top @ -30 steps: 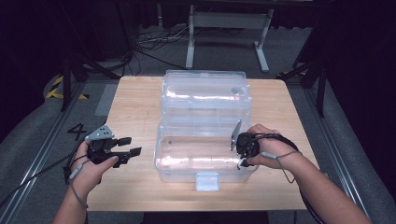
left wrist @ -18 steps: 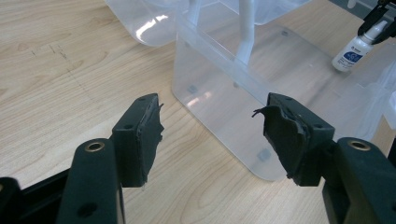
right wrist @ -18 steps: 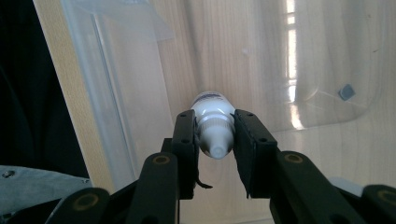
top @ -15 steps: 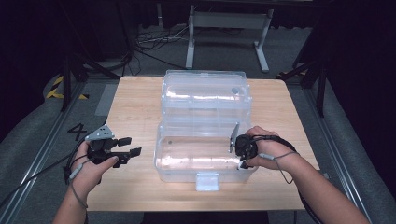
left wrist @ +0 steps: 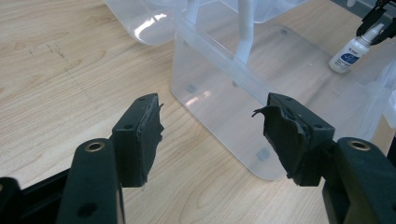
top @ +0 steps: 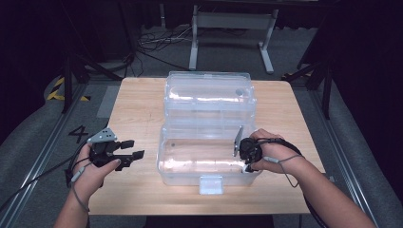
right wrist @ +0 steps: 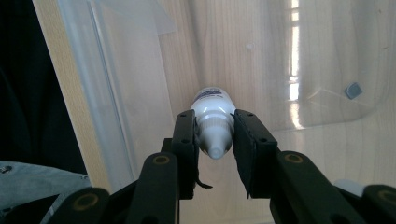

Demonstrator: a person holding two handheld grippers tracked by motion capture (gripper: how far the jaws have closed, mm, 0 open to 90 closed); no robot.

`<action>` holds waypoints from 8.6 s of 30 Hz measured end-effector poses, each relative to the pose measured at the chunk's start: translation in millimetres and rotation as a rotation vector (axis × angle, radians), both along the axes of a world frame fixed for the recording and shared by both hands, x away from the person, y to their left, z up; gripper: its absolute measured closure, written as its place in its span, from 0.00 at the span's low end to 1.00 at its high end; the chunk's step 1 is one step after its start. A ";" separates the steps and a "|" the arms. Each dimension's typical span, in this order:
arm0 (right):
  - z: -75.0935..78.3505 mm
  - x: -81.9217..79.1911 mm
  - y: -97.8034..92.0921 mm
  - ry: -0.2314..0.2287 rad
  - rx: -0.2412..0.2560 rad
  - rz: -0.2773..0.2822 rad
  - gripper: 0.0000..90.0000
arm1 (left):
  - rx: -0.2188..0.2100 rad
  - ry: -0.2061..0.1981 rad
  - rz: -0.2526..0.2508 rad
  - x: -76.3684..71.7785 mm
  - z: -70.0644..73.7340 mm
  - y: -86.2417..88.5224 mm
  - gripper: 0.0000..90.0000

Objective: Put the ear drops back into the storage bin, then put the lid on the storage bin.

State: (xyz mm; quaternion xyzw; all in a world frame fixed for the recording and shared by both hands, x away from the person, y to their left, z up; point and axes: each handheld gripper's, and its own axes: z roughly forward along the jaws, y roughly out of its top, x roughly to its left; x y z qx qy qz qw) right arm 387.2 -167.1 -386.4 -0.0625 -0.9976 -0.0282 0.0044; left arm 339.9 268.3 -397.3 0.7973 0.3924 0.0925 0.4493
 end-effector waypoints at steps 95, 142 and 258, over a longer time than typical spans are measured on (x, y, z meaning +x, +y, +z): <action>120.6 90.0 -0.4 -0.232 0.631 -0.302 0.61 | 0.168 0.050 -0.499 -17.2 -8.5 -113.9 0.56; 105.6 75.4 28.3 -0.194 0.519 -0.124 0.95 | 0.180 0.085 -0.512 -12.1 -15.8 -113.6 0.84; 82.9 -19.7 22.5 -0.239 0.513 -0.001 0.98 | -0.076 -0.076 -0.414 -14.3 58.2 -81.9 0.85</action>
